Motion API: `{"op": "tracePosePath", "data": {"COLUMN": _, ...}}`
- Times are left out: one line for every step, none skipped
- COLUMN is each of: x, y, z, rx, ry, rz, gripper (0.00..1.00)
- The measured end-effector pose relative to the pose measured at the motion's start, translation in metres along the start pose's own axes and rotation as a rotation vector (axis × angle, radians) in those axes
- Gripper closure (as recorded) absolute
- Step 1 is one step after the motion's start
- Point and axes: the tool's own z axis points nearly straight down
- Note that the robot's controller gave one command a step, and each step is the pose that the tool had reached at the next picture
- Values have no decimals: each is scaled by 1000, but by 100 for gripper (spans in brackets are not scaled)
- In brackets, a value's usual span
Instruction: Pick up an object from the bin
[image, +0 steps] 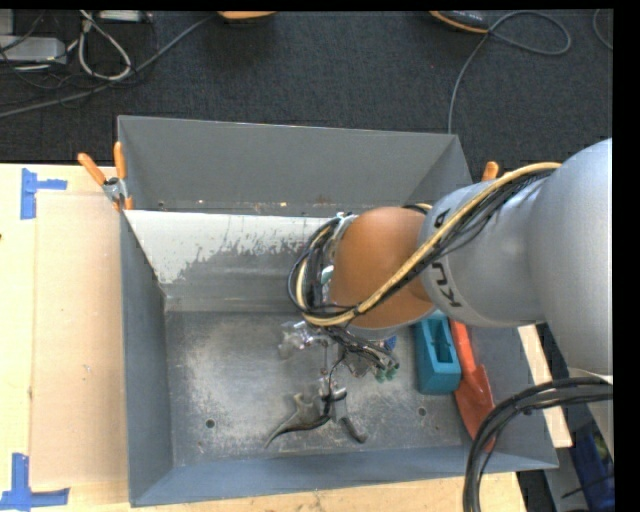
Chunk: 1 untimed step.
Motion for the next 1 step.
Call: {"op": "tracePosePath", "data": {"x": 16, "y": -1, "z": -13, "rx": -1, "ry": 1, "rz": -4, "gripper": 0}}
